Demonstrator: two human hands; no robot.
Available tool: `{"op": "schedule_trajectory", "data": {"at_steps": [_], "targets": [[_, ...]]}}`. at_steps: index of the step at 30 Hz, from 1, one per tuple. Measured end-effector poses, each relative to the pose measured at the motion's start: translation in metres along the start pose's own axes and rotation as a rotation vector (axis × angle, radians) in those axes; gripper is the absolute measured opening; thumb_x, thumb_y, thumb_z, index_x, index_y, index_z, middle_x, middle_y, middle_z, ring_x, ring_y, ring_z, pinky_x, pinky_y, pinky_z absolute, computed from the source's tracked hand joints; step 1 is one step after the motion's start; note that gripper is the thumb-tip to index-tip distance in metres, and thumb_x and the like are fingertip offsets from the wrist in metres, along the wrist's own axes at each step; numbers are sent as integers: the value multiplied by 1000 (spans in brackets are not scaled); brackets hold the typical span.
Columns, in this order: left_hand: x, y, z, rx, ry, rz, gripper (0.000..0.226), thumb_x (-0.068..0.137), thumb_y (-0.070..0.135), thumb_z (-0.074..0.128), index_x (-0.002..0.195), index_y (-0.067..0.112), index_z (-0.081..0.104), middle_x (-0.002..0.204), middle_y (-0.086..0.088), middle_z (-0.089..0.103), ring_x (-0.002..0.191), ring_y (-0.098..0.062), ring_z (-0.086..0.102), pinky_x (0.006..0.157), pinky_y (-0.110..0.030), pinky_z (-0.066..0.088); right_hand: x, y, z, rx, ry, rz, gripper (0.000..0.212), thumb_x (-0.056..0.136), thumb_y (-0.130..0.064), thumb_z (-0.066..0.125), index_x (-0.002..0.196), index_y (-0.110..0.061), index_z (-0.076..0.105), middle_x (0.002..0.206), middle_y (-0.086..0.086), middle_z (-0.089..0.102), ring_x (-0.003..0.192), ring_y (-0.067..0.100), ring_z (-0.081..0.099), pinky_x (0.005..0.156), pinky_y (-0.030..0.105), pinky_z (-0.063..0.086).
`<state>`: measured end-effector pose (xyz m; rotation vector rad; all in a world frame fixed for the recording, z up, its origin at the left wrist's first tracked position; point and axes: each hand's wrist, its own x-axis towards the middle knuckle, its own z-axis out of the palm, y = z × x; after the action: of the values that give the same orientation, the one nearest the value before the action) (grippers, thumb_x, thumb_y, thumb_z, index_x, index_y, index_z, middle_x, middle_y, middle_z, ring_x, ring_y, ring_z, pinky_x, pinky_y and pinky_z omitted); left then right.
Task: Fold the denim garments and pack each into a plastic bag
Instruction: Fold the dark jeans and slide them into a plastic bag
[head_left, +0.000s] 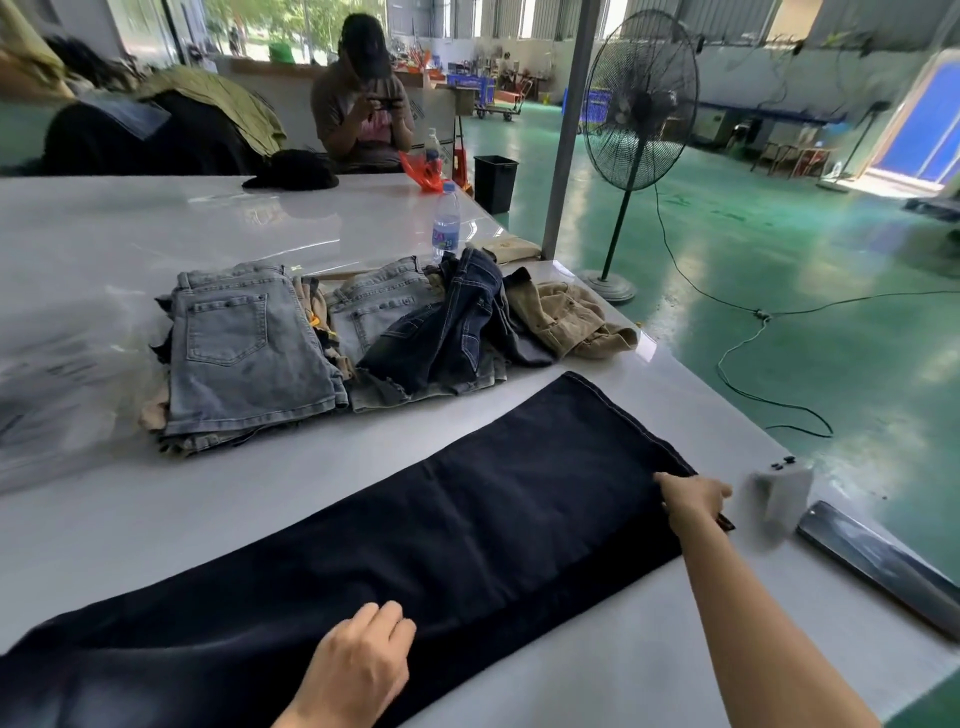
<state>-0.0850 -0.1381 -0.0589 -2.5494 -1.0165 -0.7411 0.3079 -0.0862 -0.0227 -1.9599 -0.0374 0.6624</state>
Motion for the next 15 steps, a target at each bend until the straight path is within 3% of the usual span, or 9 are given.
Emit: {"op": "schedule_trajectory", "data": {"at_steps": [1, 3, 5, 8, 10, 12, 15], "targets": [[1, -1, -2, -25, 54, -40, 31, 66, 9, 38, 49, 18, 63, 51, 4, 52, 41, -13, 50, 35, -19, 41, 5, -2, 0, 87, -32, 49, 38, 84, -11, 66, 109, 0, 39, 89, 14, 49, 68, 26, 51, 59, 31, 47], [6, -6, -8, -55, 162, -105, 30, 74, 13, 43, 61, 15, 69, 58, 4, 58, 49, -13, 53, 42, -23, 46, 10, -18, -1, 101, -13, -97, 24, 80, -5, 68, 94, 6, 53, 84, 13, 51, 61, 23, 45, 43, 25, 40], [13, -12, -20, -60, 262, -132, 27, 81, 14, 47, 72, 12, 72, 67, 3, 63, 61, -12, 51, 55, -24, 45, 4, -44, -7, 157, 1, -372, 27, 80, -3, 69, 101, 8, 57, 83, 9, 55, 70, 20, 51, 46, 16, 41], [16, -16, -34, -54, 373, -132, 23, 83, 14, 51, 76, 11, 73, 73, 0, 66, 68, -13, 49, 65, -29, 44, -12, -69, -28, 339, 26, -645, 35, 82, -6, 70, 106, -11, 45, 81, -5, 57, 66, 4, 56, 59, 11, 47], [7, -8, -32, -84, 343, -92, 23, 81, 14, 49, 76, 14, 72, 71, 0, 65, 65, -14, 47, 63, -29, 43, -10, -53, -43, 323, 102, -621, 41, 79, -9, 72, 109, -13, 45, 86, 0, 60, 70, 10, 60, 70, 25, 52], [-7, 4, -25, -59, 237, -4, 33, 83, 15, 42, 68, 19, 71, 66, 2, 65, 63, -13, 47, 59, -28, 38, 3, -16, -52, 7, 236, -497, 46, 73, -9, 74, 112, -7, 49, 93, 12, 58, 79, 25, 57, 77, 42, 51], [-23, 14, -15, 1, 115, -13, 57, 93, 15, 25, 62, 22, 72, 63, 1, 67, 49, -12, 58, 52, -21, 37, 14, 29, -51, -228, 52, -292, 45, 73, 5, 67, 114, 6, 49, 90, 22, 58, 62, 27, 53, 67, 45, 51]]}}
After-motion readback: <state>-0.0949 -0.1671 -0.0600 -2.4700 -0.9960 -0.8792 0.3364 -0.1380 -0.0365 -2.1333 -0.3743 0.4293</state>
